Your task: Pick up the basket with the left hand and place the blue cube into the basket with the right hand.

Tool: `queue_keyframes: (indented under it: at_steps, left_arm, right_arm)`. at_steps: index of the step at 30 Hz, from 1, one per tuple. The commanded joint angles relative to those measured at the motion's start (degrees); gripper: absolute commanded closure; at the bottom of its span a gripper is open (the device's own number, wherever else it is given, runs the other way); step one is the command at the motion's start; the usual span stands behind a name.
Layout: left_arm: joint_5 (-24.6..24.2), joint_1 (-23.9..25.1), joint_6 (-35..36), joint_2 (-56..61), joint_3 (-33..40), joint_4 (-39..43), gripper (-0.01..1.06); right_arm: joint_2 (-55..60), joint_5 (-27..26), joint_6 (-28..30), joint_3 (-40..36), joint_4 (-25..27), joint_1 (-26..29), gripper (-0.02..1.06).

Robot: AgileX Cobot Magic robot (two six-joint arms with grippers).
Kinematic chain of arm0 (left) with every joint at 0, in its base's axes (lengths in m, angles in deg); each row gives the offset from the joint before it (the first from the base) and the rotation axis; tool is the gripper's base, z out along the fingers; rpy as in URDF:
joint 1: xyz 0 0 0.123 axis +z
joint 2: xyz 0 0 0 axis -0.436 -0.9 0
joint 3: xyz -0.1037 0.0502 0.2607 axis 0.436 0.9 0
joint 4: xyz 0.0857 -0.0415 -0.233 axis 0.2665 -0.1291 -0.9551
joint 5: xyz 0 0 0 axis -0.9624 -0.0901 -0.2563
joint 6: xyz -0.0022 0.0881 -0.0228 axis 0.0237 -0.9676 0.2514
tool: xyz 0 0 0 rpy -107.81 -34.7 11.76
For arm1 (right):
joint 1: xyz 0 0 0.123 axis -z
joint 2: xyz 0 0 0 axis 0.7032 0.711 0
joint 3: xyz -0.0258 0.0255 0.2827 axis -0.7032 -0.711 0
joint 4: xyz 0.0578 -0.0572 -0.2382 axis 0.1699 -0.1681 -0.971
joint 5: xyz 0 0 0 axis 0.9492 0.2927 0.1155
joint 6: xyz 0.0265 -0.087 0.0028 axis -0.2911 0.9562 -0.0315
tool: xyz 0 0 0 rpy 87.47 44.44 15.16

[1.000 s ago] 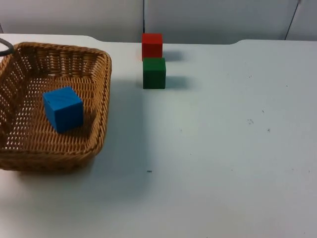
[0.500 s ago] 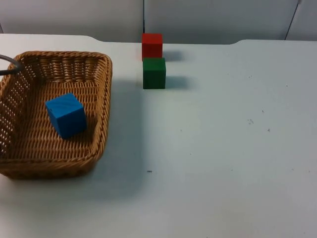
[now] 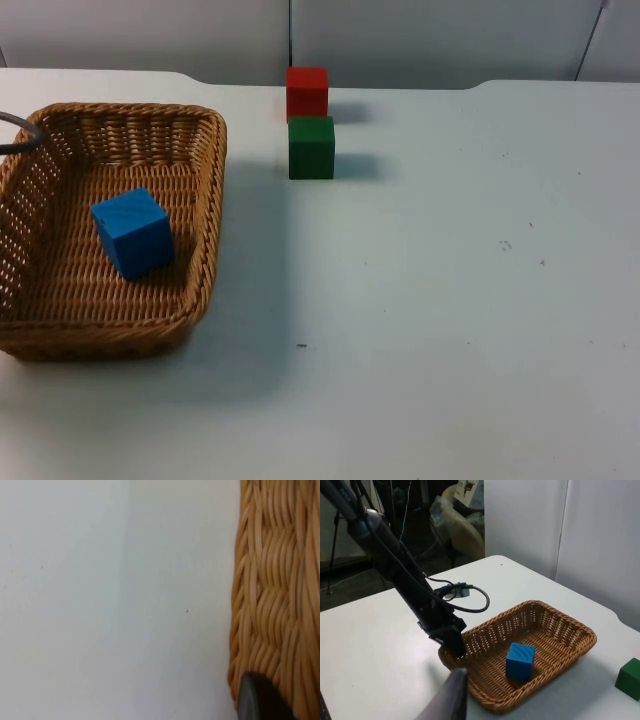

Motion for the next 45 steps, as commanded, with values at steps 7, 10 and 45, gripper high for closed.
queue_keyframes:
  at_steps: [7,10,45]
  left_arm:
    - [1.2,-0.4,-0.6,0.2,-0.1,0.4,0.23]
    - [1.3,-0.4,-0.6,0.2,-0.2,0.6,0.00]
    - [-3.9,-7.3,28.5,63.1,-3.5,26.1,0.00]
  right_arm:
    - [-0.3,-0.1,0.4,-0.3,0.0,-0.3,-0.01]
    - [-0.3,-0.1,0.5,-0.3,0.0,-0.3,-0.01]
    - [-0.3,-3.7,1.5,-6.5,-1.1,-0.3,-0.01]
